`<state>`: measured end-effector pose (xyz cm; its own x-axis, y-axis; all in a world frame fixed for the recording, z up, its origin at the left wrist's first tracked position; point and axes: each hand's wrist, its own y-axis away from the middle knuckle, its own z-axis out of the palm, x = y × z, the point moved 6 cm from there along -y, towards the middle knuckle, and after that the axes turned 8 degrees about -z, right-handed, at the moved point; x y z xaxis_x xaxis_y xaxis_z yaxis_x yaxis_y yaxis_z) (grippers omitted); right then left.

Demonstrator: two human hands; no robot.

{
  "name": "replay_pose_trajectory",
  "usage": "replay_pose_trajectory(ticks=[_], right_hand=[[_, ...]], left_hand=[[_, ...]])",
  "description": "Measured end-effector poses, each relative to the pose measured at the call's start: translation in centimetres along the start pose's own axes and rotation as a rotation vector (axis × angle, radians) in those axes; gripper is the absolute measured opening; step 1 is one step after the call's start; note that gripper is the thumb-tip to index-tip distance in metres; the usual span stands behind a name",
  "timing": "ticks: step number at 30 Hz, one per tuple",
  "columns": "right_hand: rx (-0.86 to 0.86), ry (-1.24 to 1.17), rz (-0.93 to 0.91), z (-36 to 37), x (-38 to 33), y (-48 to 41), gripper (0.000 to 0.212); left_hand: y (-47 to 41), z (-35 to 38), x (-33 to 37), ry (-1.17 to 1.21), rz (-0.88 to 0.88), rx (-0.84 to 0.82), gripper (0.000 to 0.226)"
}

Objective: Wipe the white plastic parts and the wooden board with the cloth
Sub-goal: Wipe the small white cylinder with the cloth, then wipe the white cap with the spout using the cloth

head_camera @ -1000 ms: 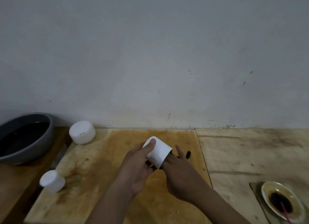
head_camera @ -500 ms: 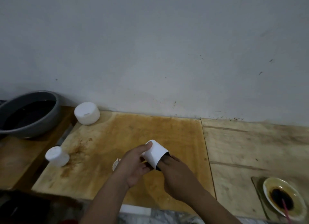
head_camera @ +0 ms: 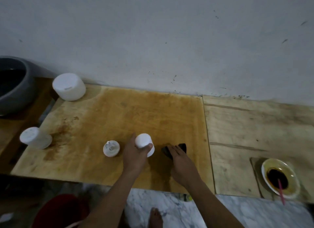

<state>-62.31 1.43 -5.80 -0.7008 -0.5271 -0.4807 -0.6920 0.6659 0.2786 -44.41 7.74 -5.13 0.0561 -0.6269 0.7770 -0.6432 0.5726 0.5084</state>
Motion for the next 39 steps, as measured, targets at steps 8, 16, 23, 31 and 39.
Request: replay_pose_trajectory(ticks=[8, 16, 23, 31, 39], right_hand=[[0.072, -0.088, 0.037, 3.8, 1.9, -1.5, 0.067], [0.059, 0.045, -0.015, 5.0, 3.1, -2.3, 0.055], [0.07, 0.048, -0.01, 5.5, 2.8, -2.7, 0.053], [0.065, 0.079, 0.005, 4.9, 3.4, -2.6, 0.056], [0.139, 0.032, 0.077, 1.7, 2.2, -2.0, 0.064]], left_hand=[[-1.4, 2.2, -3.0, -0.218, 0.213, 0.098, 0.081], [0.0, -2.3, -7.5, -0.189, 0.098, 0.393, 0.043], [-1.5, -5.4, -8.9, -0.066, -0.085, 0.538, 0.077], [-4.2, -6.2, -8.7, -0.183, 0.026, 0.536, 0.072], [-1.9, -8.8, -4.8, 0.057, 0.152, 0.41, 0.054]])
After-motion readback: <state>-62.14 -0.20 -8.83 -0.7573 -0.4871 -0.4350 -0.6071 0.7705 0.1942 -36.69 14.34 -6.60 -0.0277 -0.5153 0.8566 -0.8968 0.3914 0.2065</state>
